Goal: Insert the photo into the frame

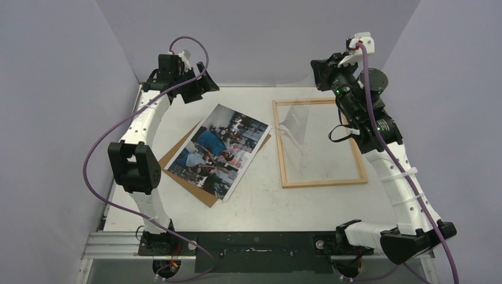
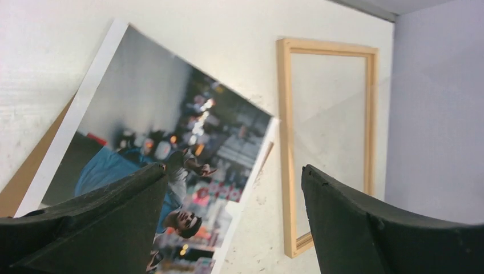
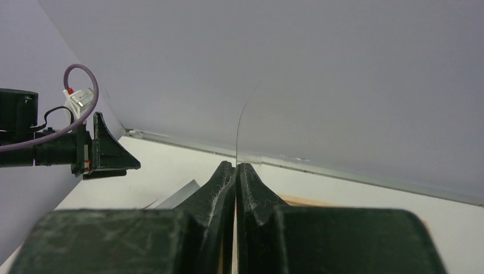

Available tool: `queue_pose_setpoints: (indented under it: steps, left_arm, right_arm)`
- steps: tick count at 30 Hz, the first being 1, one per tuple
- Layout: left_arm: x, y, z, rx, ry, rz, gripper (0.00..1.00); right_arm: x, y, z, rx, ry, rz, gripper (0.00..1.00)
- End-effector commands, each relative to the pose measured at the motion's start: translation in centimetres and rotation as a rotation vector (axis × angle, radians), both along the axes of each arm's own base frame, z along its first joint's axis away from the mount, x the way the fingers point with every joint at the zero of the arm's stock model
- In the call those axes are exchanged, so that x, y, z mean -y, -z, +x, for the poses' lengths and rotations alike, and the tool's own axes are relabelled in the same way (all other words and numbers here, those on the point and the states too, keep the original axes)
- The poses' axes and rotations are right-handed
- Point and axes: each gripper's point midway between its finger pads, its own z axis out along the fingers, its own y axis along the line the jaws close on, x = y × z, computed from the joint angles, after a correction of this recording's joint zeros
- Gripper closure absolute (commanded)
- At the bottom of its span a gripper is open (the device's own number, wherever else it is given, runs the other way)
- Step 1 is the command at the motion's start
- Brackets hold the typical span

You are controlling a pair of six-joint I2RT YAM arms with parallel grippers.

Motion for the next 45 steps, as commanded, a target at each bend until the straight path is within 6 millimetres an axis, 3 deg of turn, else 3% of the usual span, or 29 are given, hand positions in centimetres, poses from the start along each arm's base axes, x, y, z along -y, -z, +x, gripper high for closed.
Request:
queue_pose_setpoints:
  steps: [1, 6, 16, 21, 29, 38, 45]
  left_arm:
    - [2.0, -7.1, 1.4, 0.213, 0.106, -0.08, 0.13]
    - [3.2, -12.0, 0.8, 0.376, 0.197, -0.113, 0.12]
    - [5.9, -17.4, -2.0, 0.626, 0.361, -0.162, 0.12]
    - [6.7, -18.3, -2.8, 0.671, 0.424, -0.192, 0.12]
    - [7.7, -17.8, -3.5, 0.724, 0.54, -0.183, 0.12]
    - [10.6, -21.7, -8.2, 0.808, 0.772, -0.395, 0.12]
    - [10.4, -23.3, -10.6, 0.9, 0.832, -0.42, 0.12]
  right_arm:
    - [2.1, -6.3, -3.2, 0.168, 0.043, 0.0, 1.0]
    - [2.5, -9.0, -5.6, 0.242, 0.02, -0.004, 1.0]
    - [0.7, -11.5, -8.9, 0.294, -0.14, 0.01, 1.0]
    - [0.0, -12.4, -10.3, 0.298, -0.207, 0.037, 1.0]
    - [-2.1, -13.5, -12.3, 0.284, -0.36, 0.074, 1.0]
    - [-2.6, -14.9, -14.4, 0.296, -0.436, 0.124, 1.0]
    - [-2.4, -16.8, -16.1, 0.335, -0.465, 0.16, 1.0]
